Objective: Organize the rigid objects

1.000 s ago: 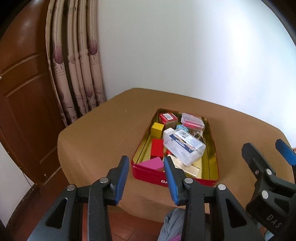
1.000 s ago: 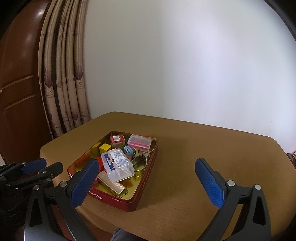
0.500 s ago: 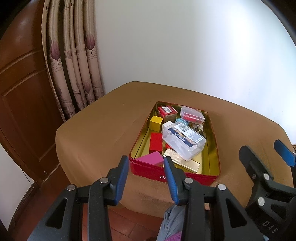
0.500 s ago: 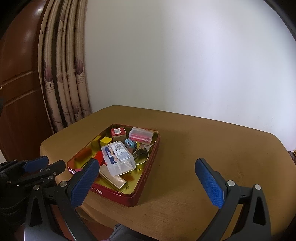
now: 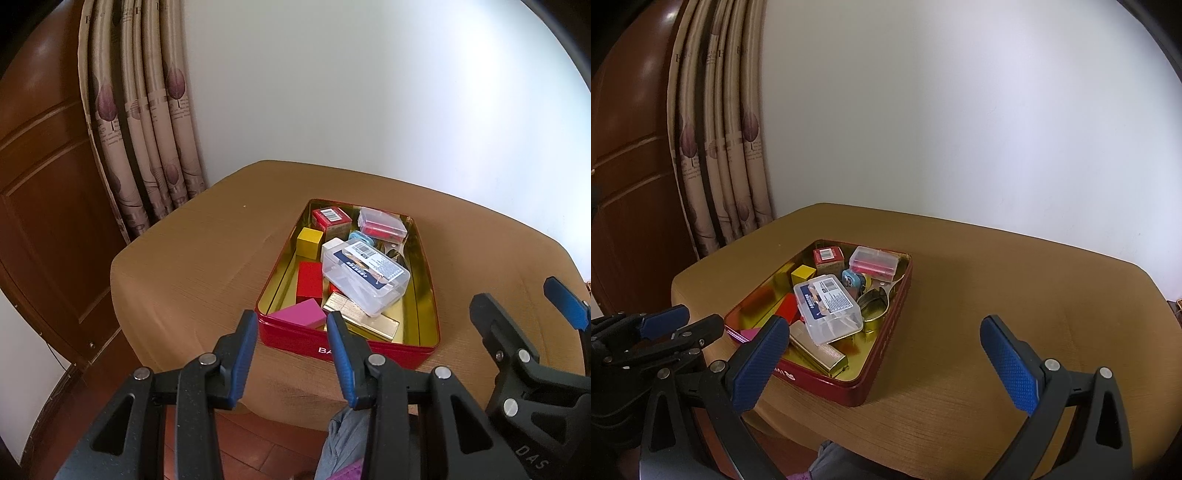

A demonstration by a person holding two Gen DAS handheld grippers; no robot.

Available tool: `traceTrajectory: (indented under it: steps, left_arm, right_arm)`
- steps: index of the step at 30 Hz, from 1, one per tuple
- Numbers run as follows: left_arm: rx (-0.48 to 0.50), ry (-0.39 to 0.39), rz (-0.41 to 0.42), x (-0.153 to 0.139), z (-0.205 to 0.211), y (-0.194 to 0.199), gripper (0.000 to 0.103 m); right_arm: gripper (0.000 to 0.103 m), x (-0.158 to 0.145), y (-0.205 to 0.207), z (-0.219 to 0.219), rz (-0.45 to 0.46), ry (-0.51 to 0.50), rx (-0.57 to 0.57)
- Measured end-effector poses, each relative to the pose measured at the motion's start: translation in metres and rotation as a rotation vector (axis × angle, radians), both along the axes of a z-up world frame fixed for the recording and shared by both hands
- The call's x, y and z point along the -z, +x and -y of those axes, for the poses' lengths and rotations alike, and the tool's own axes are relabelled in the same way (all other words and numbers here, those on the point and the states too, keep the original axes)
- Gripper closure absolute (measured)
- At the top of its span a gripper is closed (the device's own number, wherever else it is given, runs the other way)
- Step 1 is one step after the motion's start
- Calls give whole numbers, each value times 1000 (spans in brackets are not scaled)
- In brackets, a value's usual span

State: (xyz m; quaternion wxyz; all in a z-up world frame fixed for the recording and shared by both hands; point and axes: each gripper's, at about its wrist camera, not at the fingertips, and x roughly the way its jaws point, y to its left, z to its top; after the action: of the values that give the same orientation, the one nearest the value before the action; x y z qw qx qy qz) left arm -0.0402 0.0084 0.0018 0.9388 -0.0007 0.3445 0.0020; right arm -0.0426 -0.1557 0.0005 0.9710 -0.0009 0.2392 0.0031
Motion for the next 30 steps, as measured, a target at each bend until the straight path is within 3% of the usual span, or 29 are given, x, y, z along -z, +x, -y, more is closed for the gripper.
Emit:
traceTrajectory:
  steps: [8, 15, 21, 24, 30]
  left_arm:
    - [5, -13, 37, -9, -4, 12, 63]
    - [14, -1, 143, -23, -6, 29, 63]
    - [21, -24, 84, -14, -12, 41, 63]
    - [21, -20, 89, -15, -12, 40, 55]
    - [33, 12, 113, -15, -4, 34, 53]
  right_arm:
    - [1, 0, 6, 2, -5, -6, 22]
    - [1, -4, 22, -4, -1, -22, 54]
    - [1, 5, 33, -6, -36, -7, 64]
    - [1, 7, 33, -6, -41, -8, 67]
    - [1, 8, 33, 3, -42, 3, 81]
